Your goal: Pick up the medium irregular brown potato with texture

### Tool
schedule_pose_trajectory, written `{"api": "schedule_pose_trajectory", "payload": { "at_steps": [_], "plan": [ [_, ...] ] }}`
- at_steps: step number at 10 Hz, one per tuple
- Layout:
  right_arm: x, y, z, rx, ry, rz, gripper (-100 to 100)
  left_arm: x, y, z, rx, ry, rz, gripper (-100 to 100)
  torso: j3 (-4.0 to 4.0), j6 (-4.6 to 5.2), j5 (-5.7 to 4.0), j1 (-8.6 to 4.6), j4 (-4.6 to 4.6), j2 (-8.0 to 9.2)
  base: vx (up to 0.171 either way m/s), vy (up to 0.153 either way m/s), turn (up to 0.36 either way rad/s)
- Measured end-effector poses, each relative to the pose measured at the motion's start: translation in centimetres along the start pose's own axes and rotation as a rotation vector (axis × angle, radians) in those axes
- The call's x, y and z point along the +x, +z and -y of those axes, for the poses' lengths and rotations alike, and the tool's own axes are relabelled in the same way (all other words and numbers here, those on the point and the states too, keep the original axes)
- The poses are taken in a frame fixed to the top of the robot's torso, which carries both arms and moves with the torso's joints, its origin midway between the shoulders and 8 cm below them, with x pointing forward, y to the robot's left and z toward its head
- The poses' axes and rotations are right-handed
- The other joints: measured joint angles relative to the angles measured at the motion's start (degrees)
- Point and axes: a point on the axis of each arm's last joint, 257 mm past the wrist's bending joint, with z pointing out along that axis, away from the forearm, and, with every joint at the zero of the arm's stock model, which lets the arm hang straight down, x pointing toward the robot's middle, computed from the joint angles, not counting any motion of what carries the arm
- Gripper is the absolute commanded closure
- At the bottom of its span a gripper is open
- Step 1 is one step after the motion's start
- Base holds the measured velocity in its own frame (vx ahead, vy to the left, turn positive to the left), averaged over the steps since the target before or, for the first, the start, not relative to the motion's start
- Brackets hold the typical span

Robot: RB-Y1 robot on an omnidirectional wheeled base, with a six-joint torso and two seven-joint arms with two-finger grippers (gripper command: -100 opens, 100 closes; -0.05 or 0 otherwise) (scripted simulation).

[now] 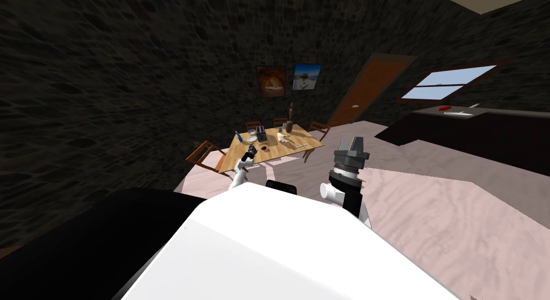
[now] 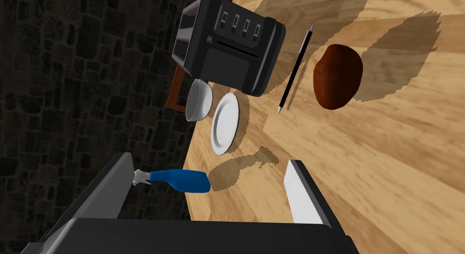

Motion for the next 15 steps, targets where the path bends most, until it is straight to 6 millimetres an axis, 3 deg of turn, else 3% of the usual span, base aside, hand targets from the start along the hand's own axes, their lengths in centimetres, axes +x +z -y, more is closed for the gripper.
{"api": "schedule_pose_trajectory", "payload": {
  "at_steps": [4,10,15],
  "plan": [
    [0.0,0.0,0.0,0.000,0.000,0.000,0,-2.2,1.7,-2.1,-0.082,-0.063,0.070,-100,-0.04,-0.02,0.00,0.02,-0.02,-0.06,0.024,-0.040,-0.085],
    [0.0,0.0,0.0,0.000,0.000,0.000,0,-7.1,3.2,-5.5,-0.208,-0.186,0.200,-100,-0.11,-0.01,0.01,0.08,-0.04,-0.19,0.053,-0.025,-0.090],
    [0.0,0.0,0.0,0.000,0.000,0.000,0,-11.3,3.4,-8.6,-0.312,-0.315,0.320,-100,-0.17,-0.03,0.04,0.19,-0.07,-0.28,0.089,-0.003,-0.082]
  ]
}}
